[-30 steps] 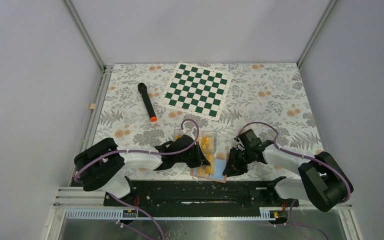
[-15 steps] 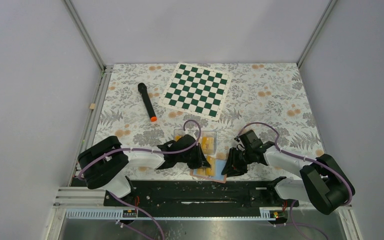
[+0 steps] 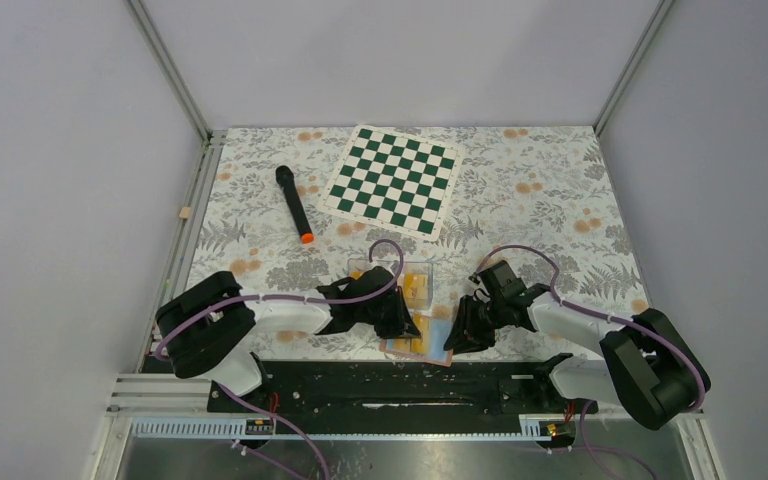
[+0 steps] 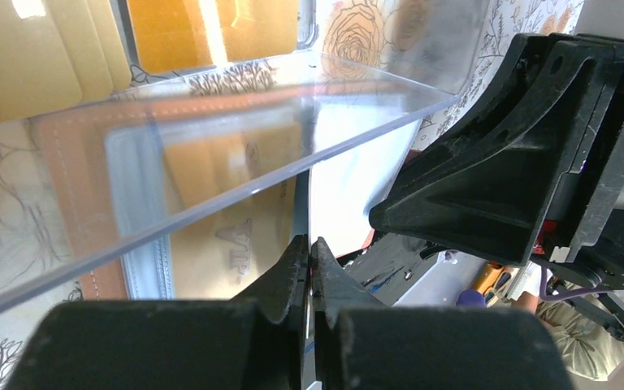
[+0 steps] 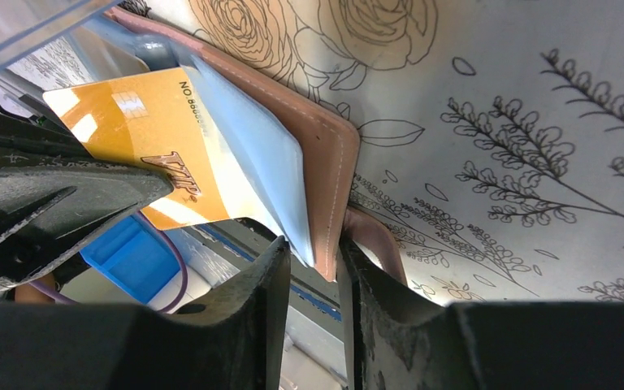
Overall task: Put the credit cards into the card holder
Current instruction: Insert the credit card into the card holder.
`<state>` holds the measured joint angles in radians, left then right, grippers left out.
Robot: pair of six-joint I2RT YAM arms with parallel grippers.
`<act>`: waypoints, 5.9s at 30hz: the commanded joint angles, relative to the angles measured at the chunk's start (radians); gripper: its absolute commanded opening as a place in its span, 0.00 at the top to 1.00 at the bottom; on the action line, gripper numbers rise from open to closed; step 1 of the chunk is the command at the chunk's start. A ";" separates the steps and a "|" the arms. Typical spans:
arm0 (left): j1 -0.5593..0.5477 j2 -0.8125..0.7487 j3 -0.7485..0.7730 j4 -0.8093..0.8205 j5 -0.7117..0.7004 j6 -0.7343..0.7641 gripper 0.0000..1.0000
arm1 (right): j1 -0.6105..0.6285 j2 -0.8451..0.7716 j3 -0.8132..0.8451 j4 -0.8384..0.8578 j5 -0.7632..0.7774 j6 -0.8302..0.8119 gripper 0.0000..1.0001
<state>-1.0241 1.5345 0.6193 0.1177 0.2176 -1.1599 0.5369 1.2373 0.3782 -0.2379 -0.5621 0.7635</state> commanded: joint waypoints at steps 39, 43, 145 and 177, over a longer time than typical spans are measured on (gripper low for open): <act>-0.006 0.156 0.246 -0.275 0.046 0.235 0.89 | -0.061 -0.029 0.101 -0.220 0.207 -0.085 0.40; -0.011 0.166 0.277 -0.323 0.019 0.252 0.87 | -0.074 0.002 0.112 -0.219 0.212 -0.107 0.40; 0.127 -0.051 0.053 -0.219 0.029 0.121 0.54 | 0.096 0.170 0.137 0.191 -0.047 0.068 1.00; 0.021 -0.096 0.160 -0.261 -0.004 0.089 0.56 | 0.122 0.282 0.122 0.207 -0.035 0.051 1.00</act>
<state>-0.9882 1.5009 0.7403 -0.1757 0.1928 -1.0454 0.6456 1.5211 0.5007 -0.0093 -0.6228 0.8341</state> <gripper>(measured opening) 0.464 0.015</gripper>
